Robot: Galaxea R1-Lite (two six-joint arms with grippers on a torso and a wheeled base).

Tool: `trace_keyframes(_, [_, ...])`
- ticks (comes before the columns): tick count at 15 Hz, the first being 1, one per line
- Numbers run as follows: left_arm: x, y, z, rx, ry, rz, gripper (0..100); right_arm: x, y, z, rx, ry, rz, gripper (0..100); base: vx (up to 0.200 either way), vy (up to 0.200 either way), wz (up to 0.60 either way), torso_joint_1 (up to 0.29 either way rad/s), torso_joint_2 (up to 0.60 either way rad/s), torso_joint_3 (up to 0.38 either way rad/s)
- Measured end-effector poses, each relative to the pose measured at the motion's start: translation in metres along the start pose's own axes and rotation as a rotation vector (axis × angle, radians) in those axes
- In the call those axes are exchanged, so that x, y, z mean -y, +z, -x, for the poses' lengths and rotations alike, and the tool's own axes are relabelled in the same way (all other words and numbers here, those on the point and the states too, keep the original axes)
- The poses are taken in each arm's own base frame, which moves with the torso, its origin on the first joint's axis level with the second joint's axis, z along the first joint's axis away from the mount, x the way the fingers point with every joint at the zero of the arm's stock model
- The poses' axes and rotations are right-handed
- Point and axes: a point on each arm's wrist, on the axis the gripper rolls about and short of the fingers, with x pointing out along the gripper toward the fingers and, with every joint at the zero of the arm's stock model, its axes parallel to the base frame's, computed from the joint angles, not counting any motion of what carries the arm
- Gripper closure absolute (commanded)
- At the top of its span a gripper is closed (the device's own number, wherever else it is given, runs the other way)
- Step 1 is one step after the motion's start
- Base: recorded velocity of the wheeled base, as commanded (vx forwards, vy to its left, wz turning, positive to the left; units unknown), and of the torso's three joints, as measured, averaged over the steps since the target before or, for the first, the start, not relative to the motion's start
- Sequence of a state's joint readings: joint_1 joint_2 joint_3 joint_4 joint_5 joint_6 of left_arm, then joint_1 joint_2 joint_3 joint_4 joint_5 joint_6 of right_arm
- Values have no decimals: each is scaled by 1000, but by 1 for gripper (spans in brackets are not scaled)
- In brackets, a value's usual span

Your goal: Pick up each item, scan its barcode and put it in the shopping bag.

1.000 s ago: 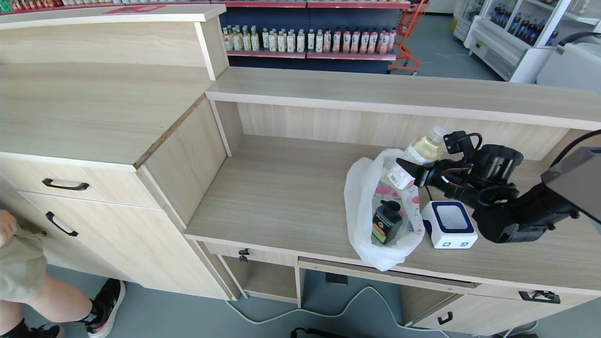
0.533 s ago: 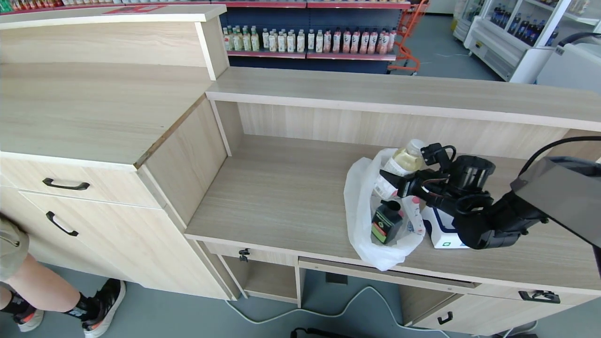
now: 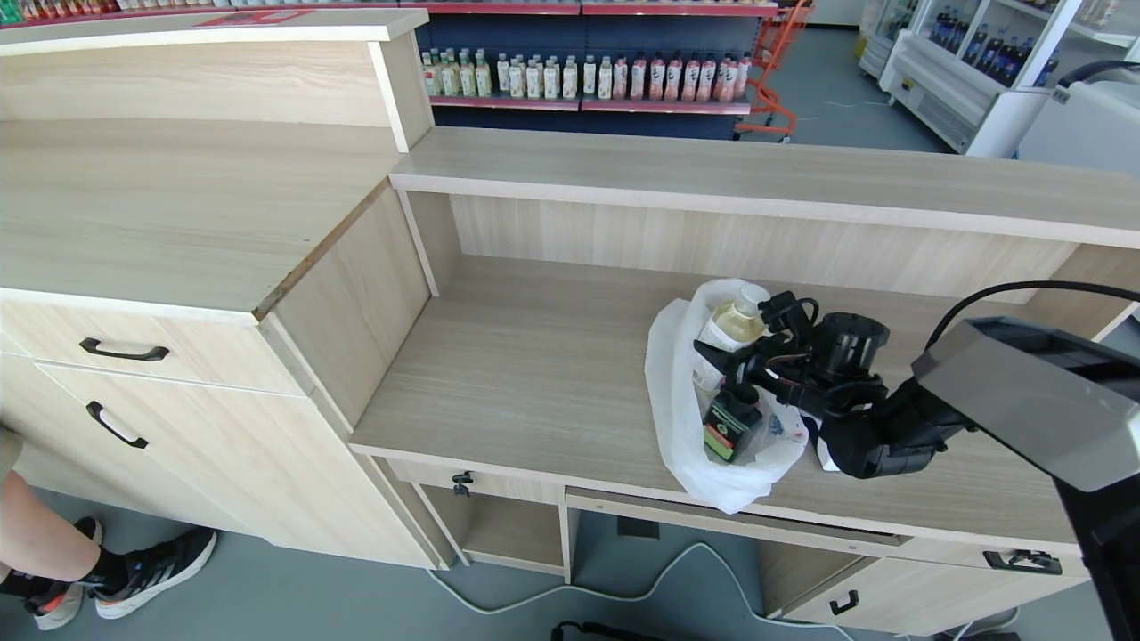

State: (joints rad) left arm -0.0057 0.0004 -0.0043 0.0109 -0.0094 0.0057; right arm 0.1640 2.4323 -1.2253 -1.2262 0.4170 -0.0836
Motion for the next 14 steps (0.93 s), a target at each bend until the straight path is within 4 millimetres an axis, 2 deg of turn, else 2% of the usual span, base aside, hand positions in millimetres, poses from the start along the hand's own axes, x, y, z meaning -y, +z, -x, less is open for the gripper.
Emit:
trace_keyframes(6, [0,0,0,0,0,0,0,21,-15,4,-38,-43,13,100,0,0,0,0,0,0])
trace_keyframes(14, [0,0,0,0,0,0,0,25,-28,1,-55,-32,89,100,0,0,0,0,0,0])
